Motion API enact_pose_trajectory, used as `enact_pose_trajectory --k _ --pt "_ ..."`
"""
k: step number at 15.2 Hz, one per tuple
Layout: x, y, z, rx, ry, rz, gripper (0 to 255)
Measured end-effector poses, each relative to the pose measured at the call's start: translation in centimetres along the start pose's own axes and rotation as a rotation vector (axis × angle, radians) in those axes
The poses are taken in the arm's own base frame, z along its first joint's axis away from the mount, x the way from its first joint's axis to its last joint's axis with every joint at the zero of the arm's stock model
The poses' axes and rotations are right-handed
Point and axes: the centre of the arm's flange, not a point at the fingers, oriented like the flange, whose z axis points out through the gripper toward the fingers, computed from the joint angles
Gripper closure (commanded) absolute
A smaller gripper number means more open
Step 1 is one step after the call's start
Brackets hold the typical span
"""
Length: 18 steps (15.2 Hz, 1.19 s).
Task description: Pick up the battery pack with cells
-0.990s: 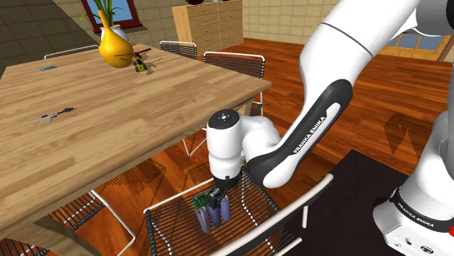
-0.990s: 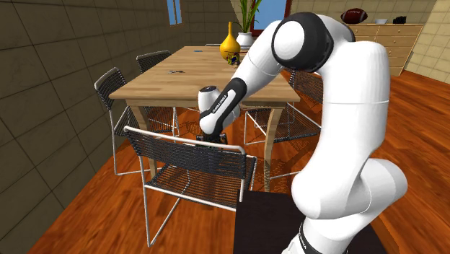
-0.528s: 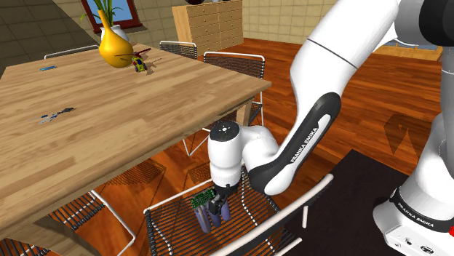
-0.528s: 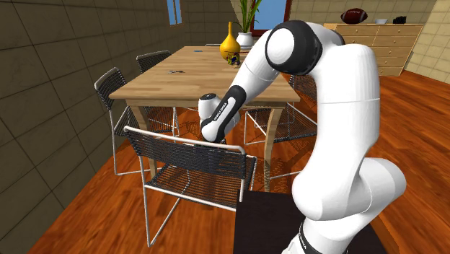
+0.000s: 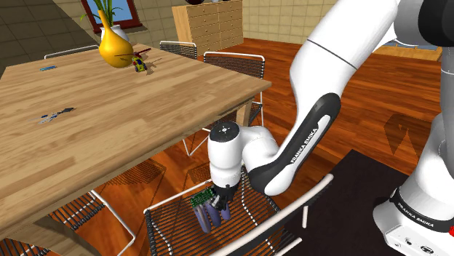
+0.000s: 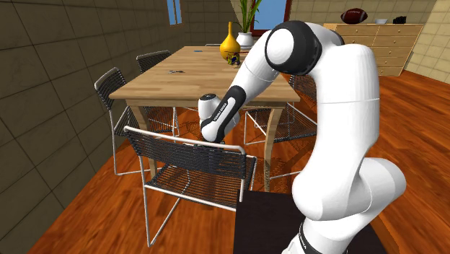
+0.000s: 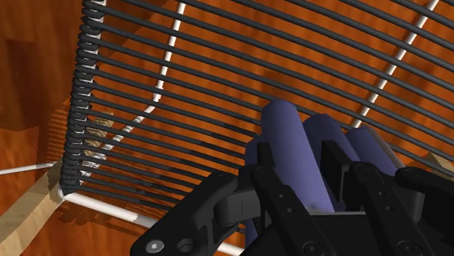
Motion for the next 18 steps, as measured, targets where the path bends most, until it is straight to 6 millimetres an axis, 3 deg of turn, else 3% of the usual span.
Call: enact_pose_trajectory --k 4,18 --pt "0.1 0.1 -0.5 -0.001 -0.001 0.001 255" --pt "0.7 0.3 -7.4 -0.001 -0.002 0.001 255"
